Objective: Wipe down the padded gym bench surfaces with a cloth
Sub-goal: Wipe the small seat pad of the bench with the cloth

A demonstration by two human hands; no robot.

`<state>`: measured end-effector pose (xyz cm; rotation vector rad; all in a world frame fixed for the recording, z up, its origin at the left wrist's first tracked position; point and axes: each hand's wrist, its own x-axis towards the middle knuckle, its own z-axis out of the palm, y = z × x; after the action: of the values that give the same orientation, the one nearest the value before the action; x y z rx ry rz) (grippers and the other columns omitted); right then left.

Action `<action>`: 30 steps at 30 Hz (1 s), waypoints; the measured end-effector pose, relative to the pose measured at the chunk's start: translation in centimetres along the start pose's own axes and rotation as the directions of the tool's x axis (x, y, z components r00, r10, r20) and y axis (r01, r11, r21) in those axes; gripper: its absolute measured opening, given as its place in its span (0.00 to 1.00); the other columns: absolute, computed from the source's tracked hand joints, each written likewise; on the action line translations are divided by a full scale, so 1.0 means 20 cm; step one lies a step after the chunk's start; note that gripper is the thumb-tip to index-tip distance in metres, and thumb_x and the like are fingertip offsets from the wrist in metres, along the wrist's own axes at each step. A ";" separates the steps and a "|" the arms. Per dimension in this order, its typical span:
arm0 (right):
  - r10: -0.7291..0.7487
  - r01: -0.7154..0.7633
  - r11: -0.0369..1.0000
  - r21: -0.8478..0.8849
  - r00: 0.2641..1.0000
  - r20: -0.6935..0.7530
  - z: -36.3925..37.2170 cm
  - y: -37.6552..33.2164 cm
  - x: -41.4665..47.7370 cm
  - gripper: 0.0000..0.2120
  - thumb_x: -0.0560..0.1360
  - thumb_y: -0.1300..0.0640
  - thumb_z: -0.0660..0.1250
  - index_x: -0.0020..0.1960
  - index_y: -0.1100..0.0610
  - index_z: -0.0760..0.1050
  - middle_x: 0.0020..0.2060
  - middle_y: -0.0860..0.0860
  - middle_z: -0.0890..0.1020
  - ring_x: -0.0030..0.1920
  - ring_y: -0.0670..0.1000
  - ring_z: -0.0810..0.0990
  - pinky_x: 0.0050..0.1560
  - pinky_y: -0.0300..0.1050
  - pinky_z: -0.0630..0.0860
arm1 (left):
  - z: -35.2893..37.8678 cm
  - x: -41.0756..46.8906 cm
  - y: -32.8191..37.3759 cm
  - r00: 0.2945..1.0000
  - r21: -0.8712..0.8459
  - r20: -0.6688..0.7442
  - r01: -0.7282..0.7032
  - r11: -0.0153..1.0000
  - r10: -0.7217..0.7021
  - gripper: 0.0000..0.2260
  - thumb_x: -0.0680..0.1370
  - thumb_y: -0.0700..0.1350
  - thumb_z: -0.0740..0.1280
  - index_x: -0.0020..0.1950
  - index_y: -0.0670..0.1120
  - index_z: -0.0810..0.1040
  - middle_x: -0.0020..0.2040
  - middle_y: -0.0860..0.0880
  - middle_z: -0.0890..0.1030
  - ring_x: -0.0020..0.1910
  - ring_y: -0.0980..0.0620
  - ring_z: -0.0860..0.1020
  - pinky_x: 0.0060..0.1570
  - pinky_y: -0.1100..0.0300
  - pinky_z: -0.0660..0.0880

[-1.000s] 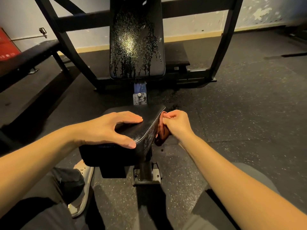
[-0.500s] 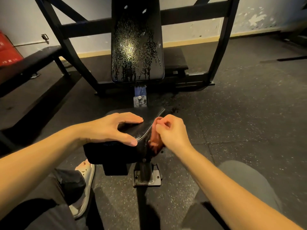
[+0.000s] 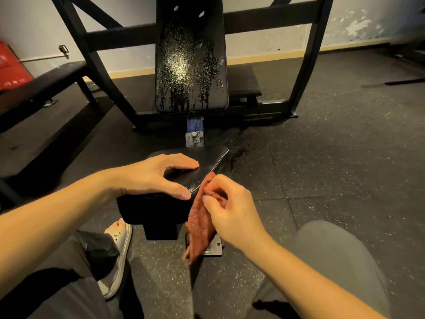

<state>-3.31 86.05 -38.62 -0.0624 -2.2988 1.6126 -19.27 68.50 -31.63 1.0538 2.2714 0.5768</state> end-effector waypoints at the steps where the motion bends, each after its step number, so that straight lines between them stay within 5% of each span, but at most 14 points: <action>1: 0.022 -0.023 0.999 -0.034 0.999 -0.035 -0.01 0.03 0.05 0.13 0.75 0.66 0.66 0.37 0.50 0.72 0.32 0.44 0.78 0.33 0.43 0.74 0.37 0.41 0.72 | 0.01 0.01 -0.02 1.000 -0.012 0.003 -0.014 1.000 0.014 0.42 0.62 0.74 0.74 0.74 0.62 0.72 0.71 0.70 0.69 0.69 0.67 0.69 0.67 0.63 0.67; 3: 0.143 -0.147 0.989 -0.025 0.982 -0.122 -0.01 0.08 0.17 0.13 0.74 0.66 0.64 0.36 0.50 0.71 0.35 0.44 0.82 0.38 0.46 0.80 0.42 0.47 0.78 | 0.00 0.01 -0.01 1.000 -0.003 0.008 -0.004 1.000 0.004 0.41 0.63 0.73 0.74 0.73 0.62 0.71 0.70 0.69 0.69 0.69 0.67 0.70 0.67 0.62 0.68; 5: 0.212 -0.212 0.977 0.015 0.964 -0.159 0.00 0.05 0.19 0.15 0.75 0.67 0.61 0.36 0.49 0.70 0.37 0.47 0.84 0.39 0.47 0.83 0.42 0.43 0.77 | 0.00 0.00 -0.01 1.000 0.000 0.010 0.007 1.000 -0.007 0.42 0.62 0.74 0.73 0.73 0.63 0.71 0.71 0.69 0.69 0.69 0.67 0.69 0.68 0.61 0.67; 7: 0.171 -0.163 0.984 0.072 0.978 -0.123 0.02 -0.02 0.09 0.15 0.76 0.69 0.60 0.37 0.52 0.70 0.34 0.45 0.83 0.34 0.43 0.82 0.37 0.35 0.74 | 0.01 0.01 -0.03 1.000 0.009 -0.005 0.024 1.000 -0.024 0.43 0.62 0.75 0.73 0.74 0.62 0.71 0.70 0.71 0.69 0.68 0.69 0.69 0.67 0.63 0.67; 12: 0.121 -0.119 0.992 0.029 0.991 -0.059 0.01 0.01 0.07 0.12 0.74 0.68 0.64 0.37 0.54 0.70 0.33 0.40 0.80 0.35 0.43 0.75 0.36 0.36 0.71 | 0.12 0.06 -0.15 1.000 -0.019 -0.031 0.005 1.000 -0.005 0.44 0.63 0.76 0.72 0.75 0.62 0.69 0.70 0.72 0.70 0.71 0.66 0.69 0.66 0.64 0.68; 15: 0.299 -0.301 0.953 -0.007 0.950 -0.093 -0.02 0.17 0.31 0.13 0.74 0.69 0.61 0.36 0.54 0.70 0.35 0.42 0.82 0.37 0.44 0.77 0.39 0.37 0.70 | 0.01 0.02 -0.02 1.000 -0.021 0.020 0.012 1.000 -0.012 0.36 0.66 0.67 0.74 0.72 0.62 0.72 0.68 0.71 0.70 0.65 0.72 0.70 0.61 0.69 0.67; 20: 0.481 -0.490 0.872 -0.010 0.858 -0.181 -0.01 0.37 0.54 0.12 0.74 0.69 0.61 0.39 0.56 0.76 0.41 0.49 0.83 0.48 0.53 0.83 0.43 0.39 0.74 | 0.02 0.00 0.00 1.000 -0.004 0.025 0.019 1.000 -0.019 0.39 0.64 0.71 0.74 0.73 0.63 0.71 0.70 0.69 0.70 0.65 0.70 0.70 0.64 0.64 0.68; 23: 0.324 -0.348 0.927 -0.140 0.931 -0.166 0.00 0.23 0.37 0.16 0.78 0.68 0.59 0.36 0.51 0.70 0.37 0.46 0.80 0.39 0.48 0.78 0.34 0.34 0.70 | 0.00 -0.01 0.02 1.000 -0.035 0.006 0.022 0.999 -0.022 0.36 0.67 0.68 0.74 0.73 0.63 0.71 0.69 0.71 0.69 0.64 0.72 0.70 0.63 0.65 0.68; 27: 0.039 -0.035 0.981 -0.191 0.999 0.017 -0.03 0.14 0.09 0.12 0.77 0.65 0.63 0.41 0.49 0.72 0.40 0.45 0.81 0.41 0.47 0.77 0.44 0.43 0.74 | 0.01 0.00 -0.02 1.000 -0.016 -0.001 -0.003 1.000 0.003 0.39 0.64 0.72 0.74 0.73 0.63 0.71 0.69 0.72 0.69 0.68 0.69 0.70 0.68 0.61 0.68; 30: 0.050 -0.044 0.967 -0.252 0.999 0.014 -0.07 0.17 0.16 0.13 0.75 0.65 0.63 0.40 0.48 0.75 0.38 0.43 0.81 0.41 0.45 0.78 0.43 0.40 0.72 | 0.01 0.00 -0.01 1.000 -0.030 -0.001 -0.027 0.999 0.027 0.38 0.65 0.71 0.74 0.72 0.63 0.71 0.69 0.71 0.70 0.69 0.67 0.70 0.67 0.62 0.68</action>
<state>-6.42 89.23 -40.66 -0.1618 -2.5232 1.3390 -19.25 68.36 -31.87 1.0709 2.2457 0.6197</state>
